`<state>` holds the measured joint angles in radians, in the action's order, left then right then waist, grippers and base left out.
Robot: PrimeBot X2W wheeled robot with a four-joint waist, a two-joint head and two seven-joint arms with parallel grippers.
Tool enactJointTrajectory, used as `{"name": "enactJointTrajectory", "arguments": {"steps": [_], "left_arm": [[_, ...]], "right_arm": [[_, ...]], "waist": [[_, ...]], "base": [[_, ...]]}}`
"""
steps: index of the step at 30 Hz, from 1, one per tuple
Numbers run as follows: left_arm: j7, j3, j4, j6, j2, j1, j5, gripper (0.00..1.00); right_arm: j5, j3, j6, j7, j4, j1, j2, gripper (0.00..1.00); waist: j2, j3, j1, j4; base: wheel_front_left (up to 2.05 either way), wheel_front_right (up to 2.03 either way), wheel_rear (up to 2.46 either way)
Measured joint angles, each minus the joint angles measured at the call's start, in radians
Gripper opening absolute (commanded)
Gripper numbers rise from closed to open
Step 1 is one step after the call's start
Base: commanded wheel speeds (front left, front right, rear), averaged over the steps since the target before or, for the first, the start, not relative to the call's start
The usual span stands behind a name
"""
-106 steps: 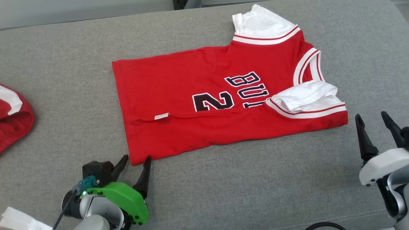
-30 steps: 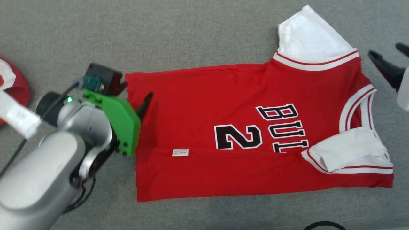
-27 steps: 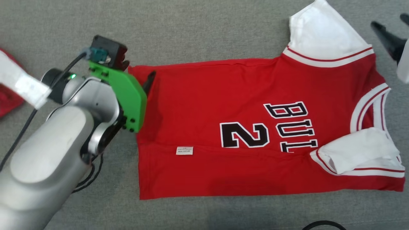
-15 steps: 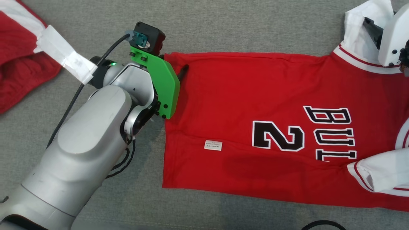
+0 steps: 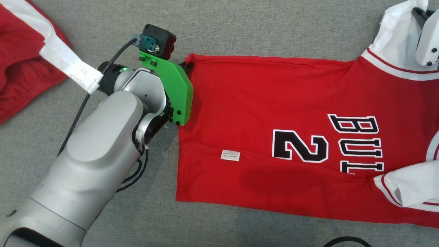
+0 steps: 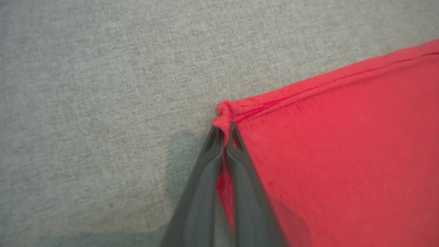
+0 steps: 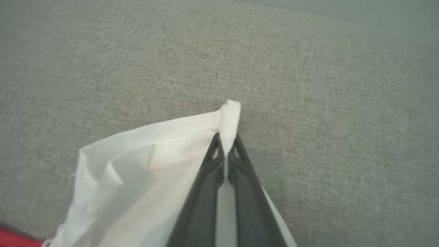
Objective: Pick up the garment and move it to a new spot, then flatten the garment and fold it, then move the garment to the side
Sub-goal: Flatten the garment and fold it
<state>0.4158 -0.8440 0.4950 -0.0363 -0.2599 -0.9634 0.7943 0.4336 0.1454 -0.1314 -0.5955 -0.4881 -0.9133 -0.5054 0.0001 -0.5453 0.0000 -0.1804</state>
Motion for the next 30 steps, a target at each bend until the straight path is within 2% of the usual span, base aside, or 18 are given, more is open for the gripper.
{"name": "enactJointTrajectory", "arguments": {"steps": [8, 17, 20, 24, 27, 30], "left_arm": [[-0.095, 0.024, -0.024, -0.015, -0.02, 0.05, -0.003, 0.0], [-0.122, 0.039, -0.169, -0.055, -0.092, 0.147, 0.005, 0.0], [-0.135, 0.048, -0.243, -0.081, -0.122, 0.207, 0.014, 0.0], [-0.151, 0.073, -0.376, -0.128, -0.189, 0.33, 0.041, 0.0], [-0.172, 0.096, -0.481, -0.181, -0.236, 0.427, 0.052, 0.0], [-0.193, 0.129, -0.557, -0.232, -0.29, 0.521, 0.077, 0.0]], "right_arm": [[0.095, 0.061, 0.0, 0.078, 0.065, 0.014, -0.044, 0.0], [0.254, 0.074, 0.0, 0.189, 0.287, 0.201, -0.121, 0.0], [0.3, 0.038, 0.0, 0.224, 0.39, 0.322, -0.14, 0.0], [0.339, -0.029, 0.0, 0.246, 0.537, 0.521, -0.143, 0.0], [0.351, -0.094, 0.0, 0.259, 0.641, 0.68, -0.113, 0.0], [0.351, -0.123, 0.001, 0.266, 0.719, 0.817, -0.05, 0.0]], "waist": [[0.0, 0.044, 0.0, 0.026], [0.0, 0.121, 0.0, 0.066], [0.0, 0.149, 0.0, 0.082], [0.0, 0.182, 0.0, 0.113], [0.0, 0.199, 0.0, 0.144], [0.0, 0.207, -0.0001, 0.177]], "base": [[0.0, 0.0, 0.0], [0.0, 0.0, 0.0], [0.0, 0.0, 0.0], [0.0, 0.0, 0.0], [0.0, 0.0, 0.0], [0.0, 0.0, 0.0]]}}
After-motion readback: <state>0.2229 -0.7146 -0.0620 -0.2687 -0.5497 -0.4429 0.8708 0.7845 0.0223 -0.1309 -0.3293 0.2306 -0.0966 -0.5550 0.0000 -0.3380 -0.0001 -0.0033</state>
